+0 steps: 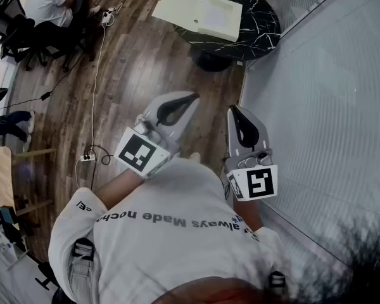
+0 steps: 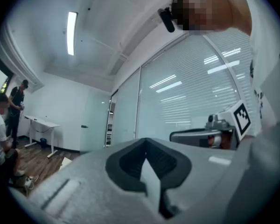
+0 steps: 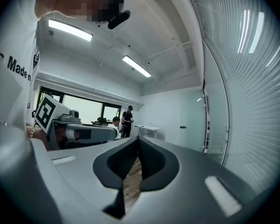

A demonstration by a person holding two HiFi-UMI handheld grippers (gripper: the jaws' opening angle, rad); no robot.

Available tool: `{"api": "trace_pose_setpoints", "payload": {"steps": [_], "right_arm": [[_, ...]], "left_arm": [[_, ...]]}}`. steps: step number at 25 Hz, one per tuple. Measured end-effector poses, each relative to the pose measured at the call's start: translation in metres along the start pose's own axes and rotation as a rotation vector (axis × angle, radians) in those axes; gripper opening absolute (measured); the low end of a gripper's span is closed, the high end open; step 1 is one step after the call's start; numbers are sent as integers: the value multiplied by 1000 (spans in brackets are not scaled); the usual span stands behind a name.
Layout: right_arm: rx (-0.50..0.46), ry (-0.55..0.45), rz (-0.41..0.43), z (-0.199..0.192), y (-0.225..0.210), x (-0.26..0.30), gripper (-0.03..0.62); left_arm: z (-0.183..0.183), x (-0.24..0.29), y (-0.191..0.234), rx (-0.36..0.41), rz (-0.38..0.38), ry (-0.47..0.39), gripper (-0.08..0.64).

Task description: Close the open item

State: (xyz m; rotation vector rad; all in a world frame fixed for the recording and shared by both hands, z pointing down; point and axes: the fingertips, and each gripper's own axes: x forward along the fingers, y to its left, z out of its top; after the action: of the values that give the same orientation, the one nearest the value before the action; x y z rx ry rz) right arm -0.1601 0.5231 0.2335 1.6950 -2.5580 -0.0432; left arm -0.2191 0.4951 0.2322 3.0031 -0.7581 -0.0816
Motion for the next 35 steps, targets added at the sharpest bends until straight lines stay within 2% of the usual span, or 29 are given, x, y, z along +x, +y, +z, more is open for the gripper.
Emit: {"api": "trace_pose_setpoints", "payload": {"steps": [4, 13, 20, 24, 35], "right_arm": [[-16, -4, -19, 3, 9, 12, 2], [15, 10, -28, -5, 18, 31, 2], [13, 4, -7, -6, 9, 43, 2], [22, 0, 1, -11, -19, 53, 2], [45, -14, 26, -22, -131, 94, 2]], "left_arm": [[0, -10, 14, -10, 0, 1, 3], [-11, -20, 34, -19, -12, 23, 3], [-11, -6, 43, -20, -6, 27, 3], [-13, 25, 49, -30, -4, 27, 3], [-23, 142, 79, -20, 9, 53, 3]]}}
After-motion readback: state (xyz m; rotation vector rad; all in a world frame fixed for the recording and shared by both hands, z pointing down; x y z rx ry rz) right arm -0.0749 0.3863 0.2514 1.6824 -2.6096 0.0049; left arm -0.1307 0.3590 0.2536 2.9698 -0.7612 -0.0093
